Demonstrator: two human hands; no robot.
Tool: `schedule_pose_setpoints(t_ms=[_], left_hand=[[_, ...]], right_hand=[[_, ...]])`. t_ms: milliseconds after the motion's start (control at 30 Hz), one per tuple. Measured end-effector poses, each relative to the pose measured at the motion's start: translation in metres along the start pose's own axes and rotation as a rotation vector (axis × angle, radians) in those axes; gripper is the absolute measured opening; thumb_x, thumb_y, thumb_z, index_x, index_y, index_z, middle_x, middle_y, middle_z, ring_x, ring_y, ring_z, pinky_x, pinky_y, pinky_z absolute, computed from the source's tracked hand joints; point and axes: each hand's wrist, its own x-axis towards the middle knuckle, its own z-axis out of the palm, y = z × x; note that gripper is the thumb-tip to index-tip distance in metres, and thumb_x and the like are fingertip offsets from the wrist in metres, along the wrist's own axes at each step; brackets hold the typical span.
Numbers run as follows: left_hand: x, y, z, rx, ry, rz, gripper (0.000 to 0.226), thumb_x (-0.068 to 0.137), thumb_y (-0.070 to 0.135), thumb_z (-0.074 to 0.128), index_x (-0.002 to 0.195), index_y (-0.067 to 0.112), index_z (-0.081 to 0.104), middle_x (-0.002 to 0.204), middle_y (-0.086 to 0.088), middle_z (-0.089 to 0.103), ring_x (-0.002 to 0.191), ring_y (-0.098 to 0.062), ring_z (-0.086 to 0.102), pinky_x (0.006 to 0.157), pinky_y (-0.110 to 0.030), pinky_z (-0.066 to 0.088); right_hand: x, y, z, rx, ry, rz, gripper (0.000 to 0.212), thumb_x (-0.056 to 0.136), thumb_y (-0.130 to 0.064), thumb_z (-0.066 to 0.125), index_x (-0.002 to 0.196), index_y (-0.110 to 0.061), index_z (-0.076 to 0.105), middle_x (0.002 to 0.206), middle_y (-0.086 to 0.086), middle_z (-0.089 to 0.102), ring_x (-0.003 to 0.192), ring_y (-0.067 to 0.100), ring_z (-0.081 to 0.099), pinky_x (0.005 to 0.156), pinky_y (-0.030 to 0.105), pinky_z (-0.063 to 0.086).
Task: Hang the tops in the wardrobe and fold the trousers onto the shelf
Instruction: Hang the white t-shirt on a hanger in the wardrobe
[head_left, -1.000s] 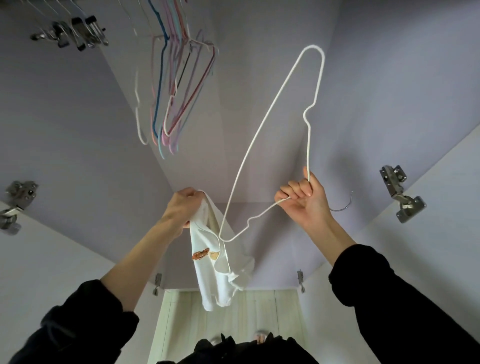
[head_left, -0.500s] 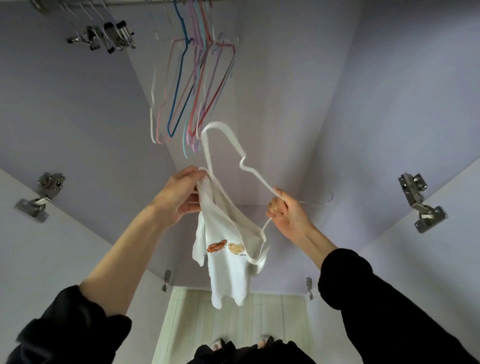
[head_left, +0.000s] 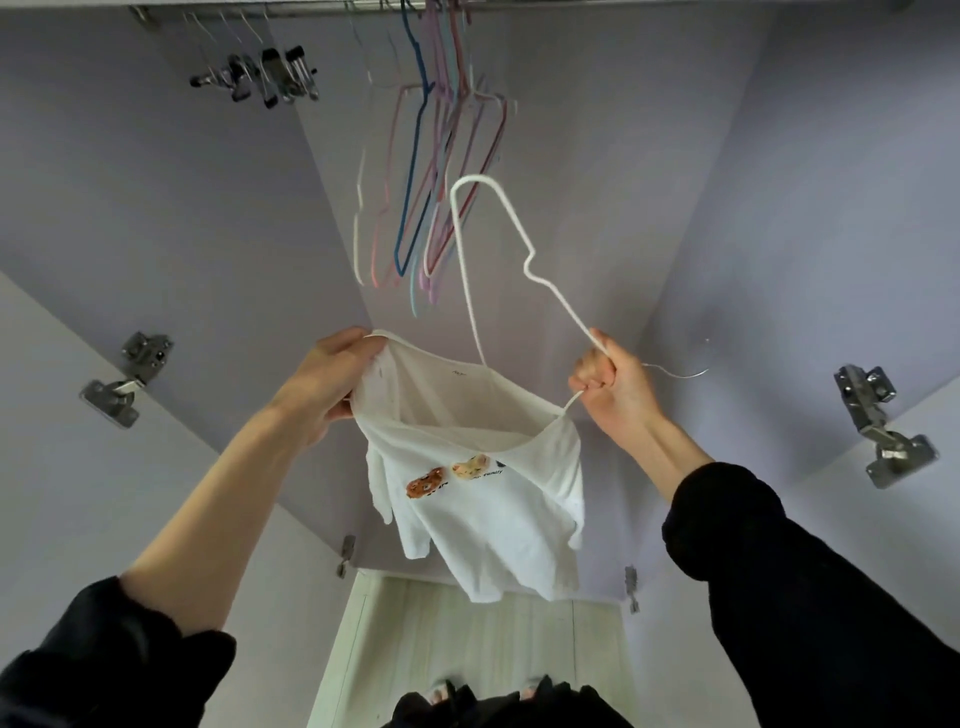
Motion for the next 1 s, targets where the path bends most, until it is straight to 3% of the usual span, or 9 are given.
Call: schedule_pose_setpoints(t_ms=[167, 300, 400, 633, 833, 933, 1000], left_hand=[[-0.001, 0.005, 0.004, 0.027, 0.001, 0.026, 0.022, 0.095, 0.023, 0.049, 0.074, 0.021, 0.055, 0.066, 0.002, 0.053, 0.059, -0.012, 0.052, 0.052, -0.023, 0.043], [0.0, 0.011, 0.008, 0.061, -0.036, 0.055, 0.016, 0.094, 0.022, 0.05, 0.08, 0.017, 0.057, 0.067, 0.001, 0.053, 0.057, -0.012, 0.053, 0.047, -0.019, 0.046], [0.001, 0.014, -0.001, 0.018, -0.036, 0.042, 0.012, 0.093, 0.021, 0.053, 0.088, 0.014, 0.062, 0.072, 0.0, 0.06, 0.061, -0.014, 0.057, 0.056, -0.025, 0.05], [0.006, 0.0, -0.032, -0.073, 0.07, -0.053, 0.014, 0.09, 0.009, 0.053, 0.079, 0.015, 0.061, 0.077, -0.005, 0.061, 0.07, -0.02, 0.06, 0.063, -0.031, 0.05], [0.008, -0.006, -0.049, -0.164, 0.12, -0.083, 0.02, 0.085, 0.002, 0.051, 0.074, 0.012, 0.064, 0.066, -0.001, 0.065, 0.063, -0.017, 0.063, 0.064, -0.031, 0.051], [0.005, -0.01, -0.052, -0.237, 0.071, -0.108, 0.019, 0.086, 0.002, 0.05, 0.072, 0.009, 0.061, 0.058, 0.0, 0.062, 0.053, -0.012, 0.06, 0.06, -0.027, 0.049], [0.003, -0.009, -0.045, -0.366, 0.006, -0.136, 0.018, 0.086, 0.005, 0.049, 0.069, 0.01, 0.054, 0.062, -0.001, 0.051, 0.055, -0.013, 0.048, 0.058, -0.024, 0.04]], right_hand=[[0.005, -0.013, 0.005, 0.069, -0.071, -0.001, 0.069, 0.097, -0.013, 0.035, 0.03, -0.023, 0.026, 0.032, -0.008, 0.019, 0.034, 0.008, 0.02, 0.046, 0.022, 0.02], [0.004, 0.005, 0.008, -0.111, -0.099, 0.022, 0.068, 0.094, -0.008, 0.042, 0.028, -0.021, 0.029, 0.031, -0.006, 0.02, 0.033, 0.009, 0.023, 0.045, 0.022, 0.025], [-0.001, 0.026, 0.004, -0.233, -0.109, 0.051, 0.07, 0.094, -0.007, 0.046, 0.027, -0.022, 0.03, 0.032, -0.005, 0.021, 0.035, 0.01, 0.025, 0.05, 0.024, 0.027], [0.004, 0.03, 0.013, -0.55, -0.096, 0.015, 0.069, 0.094, -0.013, 0.052, 0.028, -0.021, 0.031, 0.033, -0.005, 0.026, 0.035, 0.012, 0.026, 0.056, 0.029, 0.029], [0.011, 0.037, 0.028, -0.787, -0.089, -0.052, 0.068, 0.092, -0.019, 0.053, 0.028, -0.017, 0.033, 0.033, -0.003, 0.031, 0.038, 0.016, 0.033, 0.062, 0.03, 0.035], [0.007, 0.035, 0.033, -0.708, -0.125, -0.004, 0.069, 0.094, -0.02, 0.053, 0.028, -0.019, 0.032, 0.032, -0.004, 0.029, 0.035, 0.014, 0.03, 0.058, 0.029, 0.033], [0.005, 0.032, 0.042, -0.438, -0.141, 0.108, 0.065, 0.094, -0.02, 0.055, 0.034, -0.023, 0.03, 0.034, -0.005, 0.022, 0.035, 0.012, 0.023, 0.052, 0.026, 0.027]])
